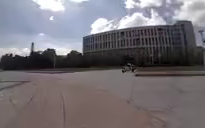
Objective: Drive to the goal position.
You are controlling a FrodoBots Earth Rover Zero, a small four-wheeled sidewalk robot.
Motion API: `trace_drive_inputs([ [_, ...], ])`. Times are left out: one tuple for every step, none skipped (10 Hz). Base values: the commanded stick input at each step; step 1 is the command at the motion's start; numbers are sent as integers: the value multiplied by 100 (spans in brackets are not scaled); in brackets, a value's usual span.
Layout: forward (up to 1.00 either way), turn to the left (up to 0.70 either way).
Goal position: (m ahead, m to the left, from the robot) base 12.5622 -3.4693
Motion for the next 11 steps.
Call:
trace_drive_inputs([
  [70, 0],
  [70, 0],
  [70, 0],
  [70, 0],
  [70, 0],
  [70, 0],
  [70, 0],
  [70, 0],
  [70, 0],
  [70, 0],
  [70, 0],
])
